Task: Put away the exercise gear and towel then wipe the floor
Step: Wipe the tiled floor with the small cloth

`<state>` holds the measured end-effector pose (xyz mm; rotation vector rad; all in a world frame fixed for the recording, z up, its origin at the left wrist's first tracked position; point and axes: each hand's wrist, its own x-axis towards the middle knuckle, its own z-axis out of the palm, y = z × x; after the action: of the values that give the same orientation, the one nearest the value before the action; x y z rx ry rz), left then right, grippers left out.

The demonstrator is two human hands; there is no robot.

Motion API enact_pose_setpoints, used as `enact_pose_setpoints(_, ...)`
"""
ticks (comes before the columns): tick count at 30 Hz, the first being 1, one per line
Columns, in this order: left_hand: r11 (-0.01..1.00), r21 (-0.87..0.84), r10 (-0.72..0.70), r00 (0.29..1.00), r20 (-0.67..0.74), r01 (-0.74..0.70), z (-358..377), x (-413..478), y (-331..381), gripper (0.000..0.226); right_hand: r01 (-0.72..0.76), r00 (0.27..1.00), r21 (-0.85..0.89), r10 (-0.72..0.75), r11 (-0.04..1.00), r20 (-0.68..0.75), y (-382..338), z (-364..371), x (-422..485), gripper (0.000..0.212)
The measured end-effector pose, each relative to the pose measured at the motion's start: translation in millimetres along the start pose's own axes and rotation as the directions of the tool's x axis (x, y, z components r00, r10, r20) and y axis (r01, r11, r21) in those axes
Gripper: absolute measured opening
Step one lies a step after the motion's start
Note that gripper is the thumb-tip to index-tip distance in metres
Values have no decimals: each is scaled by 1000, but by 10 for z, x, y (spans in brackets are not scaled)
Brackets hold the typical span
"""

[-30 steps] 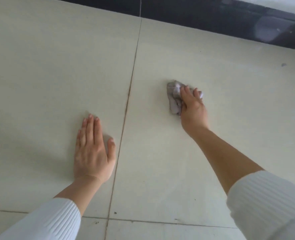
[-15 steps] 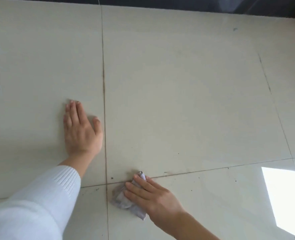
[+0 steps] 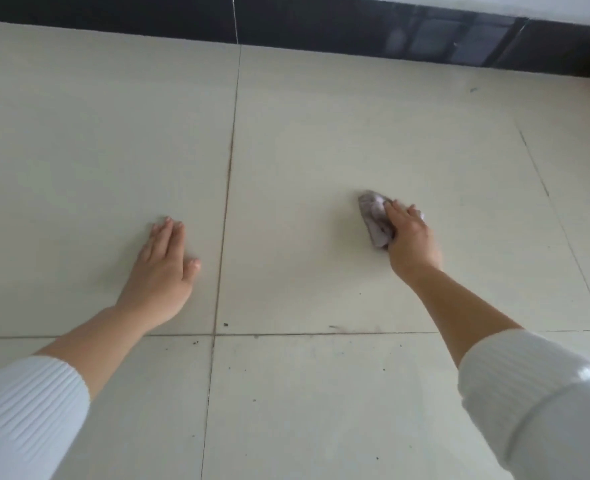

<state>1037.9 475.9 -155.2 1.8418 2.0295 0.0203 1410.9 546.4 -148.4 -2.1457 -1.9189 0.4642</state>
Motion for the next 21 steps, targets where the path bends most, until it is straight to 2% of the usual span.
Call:
enact_pose_setpoints(2,1000,11,-3,1000,15,3,109,-221,70,64,-5,996,135,17,991,-93,-32,132,-325,56)
enact_pose_setpoints(3,1000,18,-3,1000,25,2,150,-306,104,64,37,994,163,-19,986,-108,-76,204,-523,55)
enact_pose_setpoints(5,1000,6,-2,1000,25,2,208,-465,166,63,190,979,164,-174,968,-111,-175,321,-992,52)
enact_pose_setpoints(7,1000,-26,-8,1000,5,8,275,-645,239,62,420,907,142,-411,896,-90,-236,415,-1536,46)
enact_pose_setpoints(9,999,-45,-10,1000,-7,9,348,-845,321,62,643,760,122,-650,756,22,-271,471,-2111,48)
enact_pose_setpoints(11,999,-29,22,999,28,-21,391,-1057,355,63,808,542,156,-821,568,178,-272,512,-2598,51)
enact_pose_setpoints(13,994,44,95,993,74,-99,411,-1273,295,64,913,300,192,-910,361,285,-262,522,-2763,49)
enact_pose_setpoints(14,988,76,129,988,82,-135,414,-1374,245,67,943,204,189,-927,272,315,-261,506,-2699,48)
enact_pose_setpoints(15,983,98,144,986,88,-153,411,-1463,187,69,960,151,175,-930,219,334,-257,487,-2572,47)
enact_pose_setpoints(16,984,107,131,988,85,-139,406,-1546,124,67,965,160,147,-932,217,326,-240,464,-2398,46)
enact_pose_setpoints(17,988,113,98,991,94,-108,398,-1620,64,64,956,238,100,-928,277,288,-211,422,-2191,46)
enact_pose_setpoints(18,990,117,62,992,107,-74,393,-1687,5,64,918,374,48,-900,394,226,-148,381,-1977,46)
enact_pose_setpoints(19,991,127,36,992,123,-52,379,-1731,-31,66,834,543,18,-825,552,158,-57,325,-1772,47)
enact_pose_setpoints(20,990,137,19,991,131,-37,366,-1768,-55,68,703,707,17,-701,711,96,48,243,-1614,50)
enact_pose_setpoints(21,989,145,9,991,136,-29,350,-1789,-66,69,544,837,32,-545,839,52,159,154,-1504,52)
